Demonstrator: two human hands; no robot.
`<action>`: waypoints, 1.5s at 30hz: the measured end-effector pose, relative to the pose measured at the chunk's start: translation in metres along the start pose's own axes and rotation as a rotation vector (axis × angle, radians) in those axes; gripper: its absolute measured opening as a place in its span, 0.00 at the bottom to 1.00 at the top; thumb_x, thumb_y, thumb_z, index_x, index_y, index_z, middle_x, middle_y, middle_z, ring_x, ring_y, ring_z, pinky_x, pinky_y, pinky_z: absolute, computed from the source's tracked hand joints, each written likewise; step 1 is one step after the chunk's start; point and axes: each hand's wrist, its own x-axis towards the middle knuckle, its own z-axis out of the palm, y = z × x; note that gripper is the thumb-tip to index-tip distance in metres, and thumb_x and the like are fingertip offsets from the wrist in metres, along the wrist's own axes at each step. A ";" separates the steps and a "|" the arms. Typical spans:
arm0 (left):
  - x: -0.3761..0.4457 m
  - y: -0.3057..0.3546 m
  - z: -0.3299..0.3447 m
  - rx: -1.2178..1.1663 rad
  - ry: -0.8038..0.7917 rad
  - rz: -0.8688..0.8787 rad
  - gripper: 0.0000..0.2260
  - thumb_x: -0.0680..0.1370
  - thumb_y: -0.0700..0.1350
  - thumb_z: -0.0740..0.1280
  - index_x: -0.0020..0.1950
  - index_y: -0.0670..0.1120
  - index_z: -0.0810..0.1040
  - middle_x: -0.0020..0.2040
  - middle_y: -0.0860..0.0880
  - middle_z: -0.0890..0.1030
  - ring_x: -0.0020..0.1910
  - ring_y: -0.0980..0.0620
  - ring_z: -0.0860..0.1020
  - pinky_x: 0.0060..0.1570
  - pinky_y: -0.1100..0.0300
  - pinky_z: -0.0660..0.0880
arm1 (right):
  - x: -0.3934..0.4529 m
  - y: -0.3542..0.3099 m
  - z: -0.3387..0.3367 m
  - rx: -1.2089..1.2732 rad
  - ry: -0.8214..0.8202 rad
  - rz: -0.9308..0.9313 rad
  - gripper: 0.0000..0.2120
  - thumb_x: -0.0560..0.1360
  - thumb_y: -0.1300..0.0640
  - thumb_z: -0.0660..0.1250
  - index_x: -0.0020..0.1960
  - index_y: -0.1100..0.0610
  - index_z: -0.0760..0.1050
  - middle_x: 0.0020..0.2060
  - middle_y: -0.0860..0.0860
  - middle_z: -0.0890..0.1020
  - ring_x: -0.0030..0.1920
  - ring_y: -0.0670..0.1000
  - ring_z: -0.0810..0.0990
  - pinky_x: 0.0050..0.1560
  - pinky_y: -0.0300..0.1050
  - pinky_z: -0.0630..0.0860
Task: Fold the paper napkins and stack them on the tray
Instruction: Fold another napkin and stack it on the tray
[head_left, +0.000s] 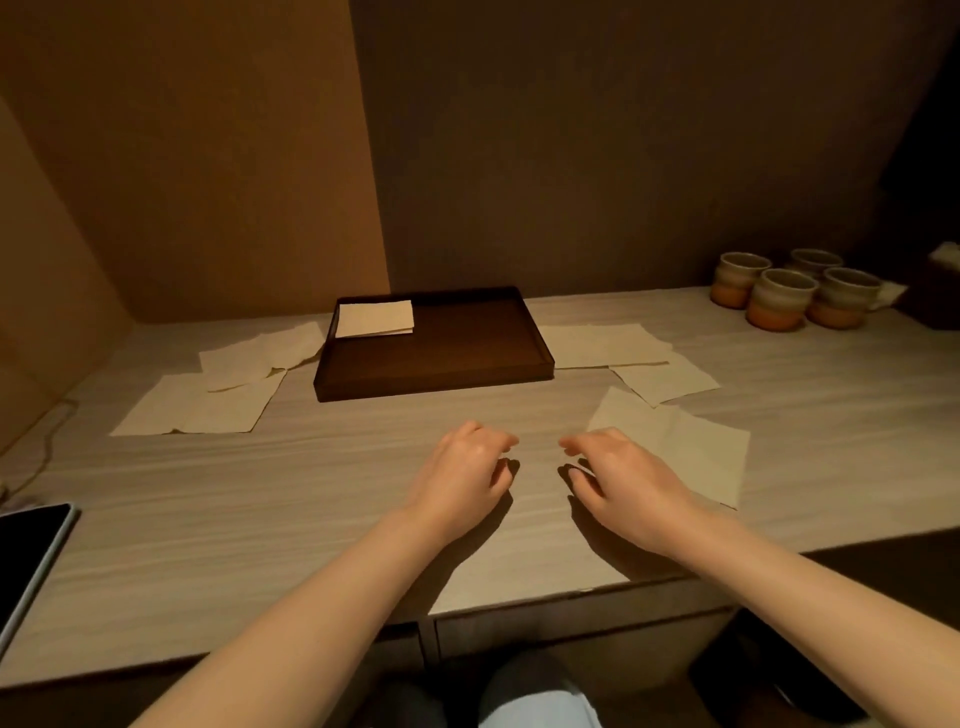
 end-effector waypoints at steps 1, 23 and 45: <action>0.002 0.009 0.004 0.014 -0.011 0.032 0.17 0.79 0.46 0.62 0.68 0.49 0.72 0.60 0.50 0.78 0.60 0.54 0.73 0.61 0.57 0.71 | -0.008 0.009 -0.002 -0.016 0.009 0.011 0.19 0.81 0.51 0.59 0.71 0.51 0.68 0.64 0.50 0.76 0.62 0.50 0.75 0.60 0.46 0.75; 0.049 0.068 0.051 0.099 -0.411 0.190 0.26 0.81 0.54 0.57 0.78 0.55 0.52 0.76 0.48 0.63 0.75 0.46 0.59 0.72 0.48 0.58 | -0.045 0.098 -0.001 -0.227 0.019 0.183 0.04 0.80 0.54 0.63 0.50 0.55 0.74 0.42 0.51 0.79 0.40 0.53 0.77 0.37 0.49 0.77; 0.010 0.051 0.031 0.083 -0.138 0.265 0.16 0.79 0.51 0.63 0.66 0.49 0.72 0.56 0.50 0.75 0.53 0.52 0.73 0.52 0.58 0.73 | -0.059 0.039 -0.026 -0.091 0.064 0.024 0.06 0.79 0.53 0.61 0.52 0.53 0.75 0.45 0.47 0.79 0.45 0.49 0.76 0.43 0.49 0.77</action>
